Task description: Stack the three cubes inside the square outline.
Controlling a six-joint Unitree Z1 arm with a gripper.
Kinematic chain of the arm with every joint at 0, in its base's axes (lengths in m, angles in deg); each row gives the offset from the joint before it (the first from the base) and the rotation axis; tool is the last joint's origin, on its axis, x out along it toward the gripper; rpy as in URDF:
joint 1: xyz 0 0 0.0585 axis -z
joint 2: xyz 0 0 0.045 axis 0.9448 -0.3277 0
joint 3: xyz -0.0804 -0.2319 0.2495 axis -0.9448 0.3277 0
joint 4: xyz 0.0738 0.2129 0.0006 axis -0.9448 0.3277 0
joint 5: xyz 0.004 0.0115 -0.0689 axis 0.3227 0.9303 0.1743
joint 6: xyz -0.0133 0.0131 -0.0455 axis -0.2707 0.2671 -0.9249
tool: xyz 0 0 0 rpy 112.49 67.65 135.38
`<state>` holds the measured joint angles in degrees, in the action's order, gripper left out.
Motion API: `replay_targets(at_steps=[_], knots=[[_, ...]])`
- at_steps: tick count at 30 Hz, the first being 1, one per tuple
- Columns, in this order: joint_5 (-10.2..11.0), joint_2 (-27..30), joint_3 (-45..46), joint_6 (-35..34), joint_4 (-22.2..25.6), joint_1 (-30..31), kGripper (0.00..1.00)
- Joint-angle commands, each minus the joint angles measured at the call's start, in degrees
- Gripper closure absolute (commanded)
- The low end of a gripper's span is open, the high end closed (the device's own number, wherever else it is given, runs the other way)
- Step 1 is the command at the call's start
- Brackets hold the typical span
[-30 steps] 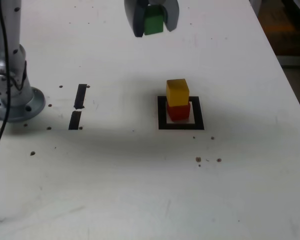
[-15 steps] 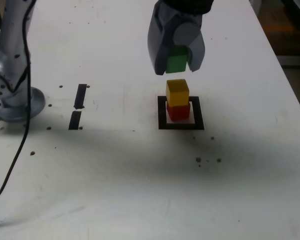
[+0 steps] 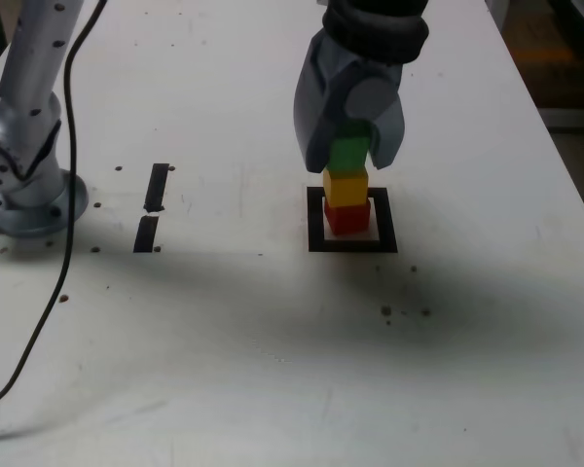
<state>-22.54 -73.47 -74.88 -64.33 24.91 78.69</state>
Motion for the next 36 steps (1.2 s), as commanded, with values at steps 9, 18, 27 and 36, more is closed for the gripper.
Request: replay_targets(at_steps=[9, 18, 27, 36], knots=[[-0.04, -1.27, 0.08, 0.11, -0.04, 0.09, 0.72], [-0.01, -2.25, -0.35, 0.36, -0.47, 0.09, 0.53], [-0.20, -2.53, -0.36, 0.57, -0.27, 0.09, 0.04], [1.16, 3.09, -0.48, -0.01, 0.88, 0.09, 0.00]])
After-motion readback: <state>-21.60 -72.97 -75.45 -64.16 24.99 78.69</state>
